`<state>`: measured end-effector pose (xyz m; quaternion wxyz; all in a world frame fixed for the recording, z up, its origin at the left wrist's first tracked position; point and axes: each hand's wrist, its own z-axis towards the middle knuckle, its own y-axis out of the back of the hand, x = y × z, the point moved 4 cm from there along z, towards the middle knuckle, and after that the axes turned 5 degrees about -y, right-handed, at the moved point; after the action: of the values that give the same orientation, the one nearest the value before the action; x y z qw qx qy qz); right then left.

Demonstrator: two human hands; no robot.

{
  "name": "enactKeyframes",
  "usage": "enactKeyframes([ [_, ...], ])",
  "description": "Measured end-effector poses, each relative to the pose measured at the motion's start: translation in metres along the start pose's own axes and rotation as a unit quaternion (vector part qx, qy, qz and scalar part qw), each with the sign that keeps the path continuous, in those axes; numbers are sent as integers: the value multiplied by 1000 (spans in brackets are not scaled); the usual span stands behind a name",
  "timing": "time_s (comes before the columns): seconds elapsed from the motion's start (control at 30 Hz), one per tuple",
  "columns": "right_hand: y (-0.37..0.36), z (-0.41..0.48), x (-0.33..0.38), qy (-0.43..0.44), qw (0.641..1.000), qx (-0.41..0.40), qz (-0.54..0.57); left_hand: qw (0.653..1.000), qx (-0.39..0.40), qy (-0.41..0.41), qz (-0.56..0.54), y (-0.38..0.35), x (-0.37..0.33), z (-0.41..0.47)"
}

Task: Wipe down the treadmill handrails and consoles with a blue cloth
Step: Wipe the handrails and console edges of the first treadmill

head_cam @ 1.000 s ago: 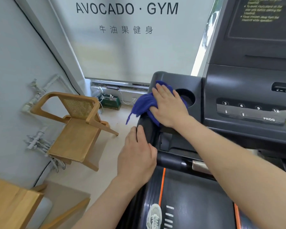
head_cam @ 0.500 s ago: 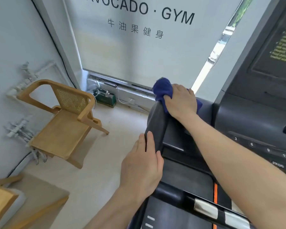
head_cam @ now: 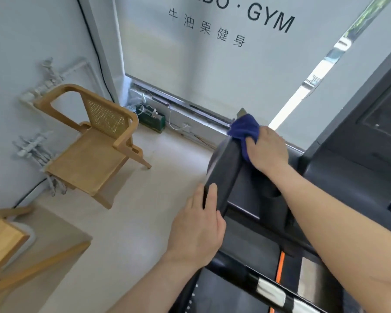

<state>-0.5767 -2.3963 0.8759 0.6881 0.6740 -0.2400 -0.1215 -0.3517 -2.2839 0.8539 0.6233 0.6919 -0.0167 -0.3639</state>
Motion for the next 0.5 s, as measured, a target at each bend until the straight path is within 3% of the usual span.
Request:
enactKeyframes([
  [0.13, -10, -69, 16, 91, 995, -6, 28, 1000, -8, 6, 10, 1, 0, 0],
  [0.23, 0, -80, -10, 170, 981, 27, -85, 999, -10, 33, 8, -2, -8, 3],
  [0.37, 27, -28, -47, 52, 977, 10, -207, 993, 21, 70, 91, -11, -29, 8],
  [0.43, 28, -36, -46, 46, 965, 26, -258, 990, 19, 80, 112, -12, -35, 7],
  [0.5, 28, -68, -51, 73, 962, -3, -264, 996, -25, 35, 77, -11, -51, 7],
])
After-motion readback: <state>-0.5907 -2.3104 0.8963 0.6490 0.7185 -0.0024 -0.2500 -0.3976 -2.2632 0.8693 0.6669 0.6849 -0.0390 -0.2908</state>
